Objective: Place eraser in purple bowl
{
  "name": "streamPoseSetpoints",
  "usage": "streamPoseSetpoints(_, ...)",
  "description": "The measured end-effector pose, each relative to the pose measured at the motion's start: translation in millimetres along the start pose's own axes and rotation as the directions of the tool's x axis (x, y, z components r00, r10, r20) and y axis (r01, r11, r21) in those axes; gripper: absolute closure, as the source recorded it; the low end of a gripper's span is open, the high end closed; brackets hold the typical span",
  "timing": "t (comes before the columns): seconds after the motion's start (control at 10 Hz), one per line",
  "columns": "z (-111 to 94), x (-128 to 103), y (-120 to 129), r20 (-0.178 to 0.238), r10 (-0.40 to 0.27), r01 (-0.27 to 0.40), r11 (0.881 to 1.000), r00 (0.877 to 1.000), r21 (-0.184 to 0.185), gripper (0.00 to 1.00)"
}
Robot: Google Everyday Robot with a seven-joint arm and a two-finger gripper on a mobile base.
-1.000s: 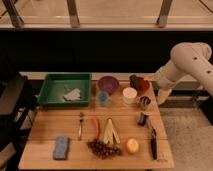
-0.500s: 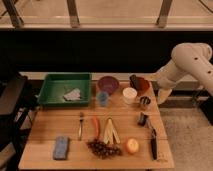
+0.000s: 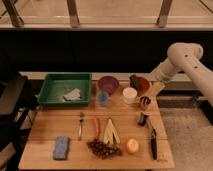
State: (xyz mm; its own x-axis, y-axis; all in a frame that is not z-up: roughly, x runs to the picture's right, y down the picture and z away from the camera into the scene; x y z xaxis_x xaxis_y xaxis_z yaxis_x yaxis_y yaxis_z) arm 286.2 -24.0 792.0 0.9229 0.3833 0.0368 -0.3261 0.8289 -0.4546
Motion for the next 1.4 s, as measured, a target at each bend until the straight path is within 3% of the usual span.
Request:
streamPoseSetpoints(0.1,5,5,-8,0.011,0.073,-0.073,0.997,0.997,0.021,0.2)
streamPoseSetpoints(0.2,9,6,-17,0.047,0.123,-0.126,0.991,0.991,0.044,0.2)
streamPoseSetpoints(0.3,10,-1,-27,0.128,0.127,-0.135,0.989,0.984,0.057,0.2)
streamPoseSetpoints(0.5,7,-4,-34,0.209,0.103,-0.119,0.991,0.972,0.066,0.2)
streamPoseSetpoints(0.9,5,-6,-36,0.22,0.098,-0.117,0.99,0.971,0.076,0.2)
streamPoseSetpoints(1.1,-4,-10,-46,0.252,0.103,-0.14,0.981,0.962,0.133,0.2)
streamPoseSetpoints(1.4,-10,-35,-63,0.284,0.102,-0.156,0.972,0.953,0.175,0.2)
